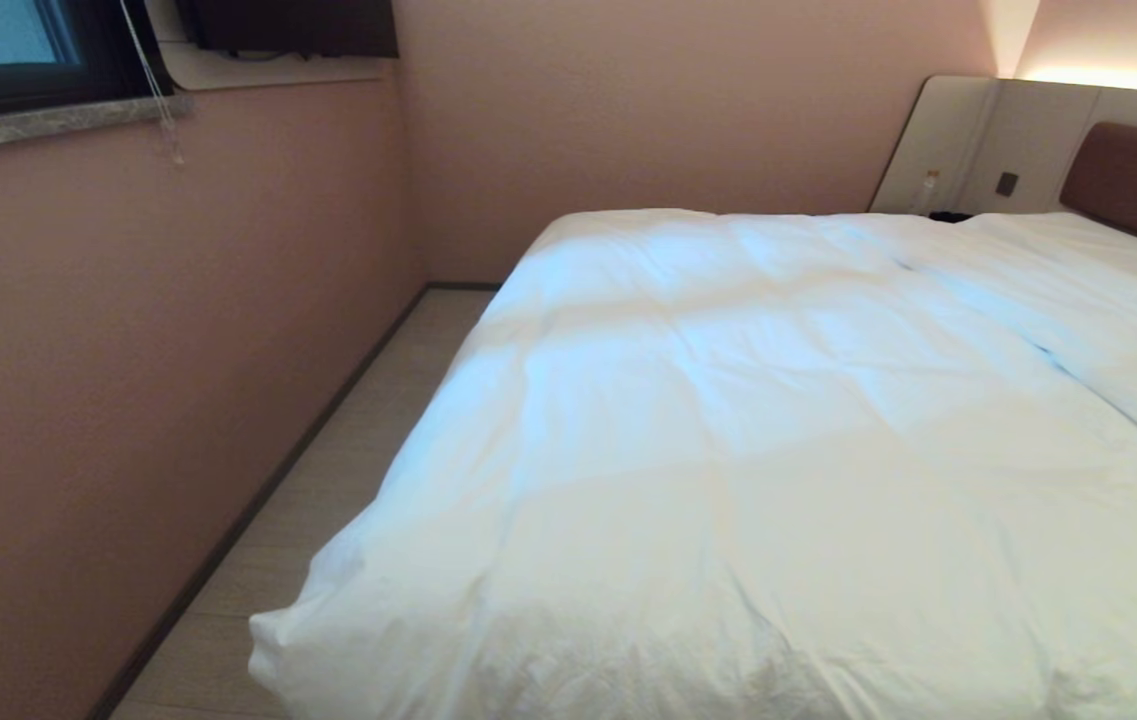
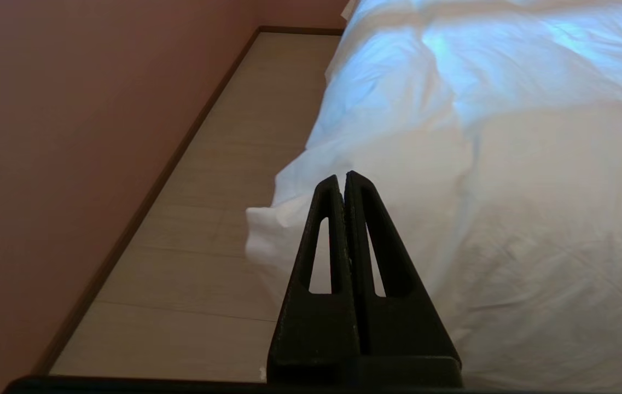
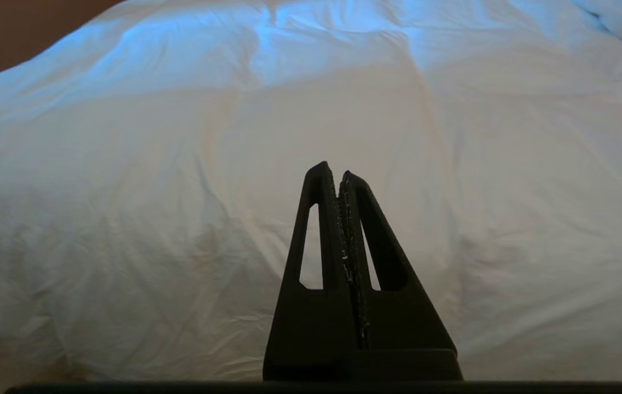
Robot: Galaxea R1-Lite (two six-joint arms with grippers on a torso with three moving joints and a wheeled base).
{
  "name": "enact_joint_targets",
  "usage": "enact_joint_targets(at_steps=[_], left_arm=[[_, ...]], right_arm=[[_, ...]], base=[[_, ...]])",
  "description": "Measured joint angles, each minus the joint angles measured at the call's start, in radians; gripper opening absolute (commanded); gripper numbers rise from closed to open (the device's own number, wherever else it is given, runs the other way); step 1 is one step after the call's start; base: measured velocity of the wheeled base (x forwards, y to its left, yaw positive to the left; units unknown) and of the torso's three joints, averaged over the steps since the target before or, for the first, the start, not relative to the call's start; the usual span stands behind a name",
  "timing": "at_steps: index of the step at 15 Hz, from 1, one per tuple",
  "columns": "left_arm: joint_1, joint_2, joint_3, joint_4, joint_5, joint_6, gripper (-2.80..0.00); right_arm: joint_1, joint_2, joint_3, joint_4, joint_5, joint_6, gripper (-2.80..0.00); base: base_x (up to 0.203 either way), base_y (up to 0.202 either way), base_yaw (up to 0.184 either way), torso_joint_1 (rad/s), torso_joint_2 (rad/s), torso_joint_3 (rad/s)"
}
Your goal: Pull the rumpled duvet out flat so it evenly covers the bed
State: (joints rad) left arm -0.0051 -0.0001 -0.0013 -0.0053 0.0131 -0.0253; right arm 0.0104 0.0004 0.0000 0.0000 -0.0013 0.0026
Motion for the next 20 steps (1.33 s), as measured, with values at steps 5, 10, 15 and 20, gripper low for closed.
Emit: enact_joint_targets(at_steps=[5, 10, 15, 20], left_arm=[[0.0, 0.0, 0.0, 0.0, 0.0, 0.0, -2.8], [0.0, 0.0, 0.0, 0.0, 0.0, 0.0, -2.8], [0.0, 0.0, 0.0, 0.0, 0.0, 0.0, -2.8], [0.0, 0.0, 0.0, 0.0, 0.0, 0.0, -2.8]], right_arm=[[0.0, 0.0, 0.0, 0.0, 0.0, 0.001, -2.8], [0.0, 0.0, 0.0, 0.0, 0.0, 0.001, -2.8], [0.0, 0.0, 0.0, 0.0, 0.0, 0.001, -2.8], [0.0, 0.0, 0.0, 0.0, 0.0, 0.002, -2.8]], base=[[0.0, 0.197, -0.001, 0.002, 0.0, 0.005], [0.0, 0.2, 0.0, 0.003, 0.0, 0.003], [0.0, 0.196, 0.001, 0.001, 0.0, 0.007], [0.0, 0.199, -0.001, 0.003, 0.0, 0.002]])
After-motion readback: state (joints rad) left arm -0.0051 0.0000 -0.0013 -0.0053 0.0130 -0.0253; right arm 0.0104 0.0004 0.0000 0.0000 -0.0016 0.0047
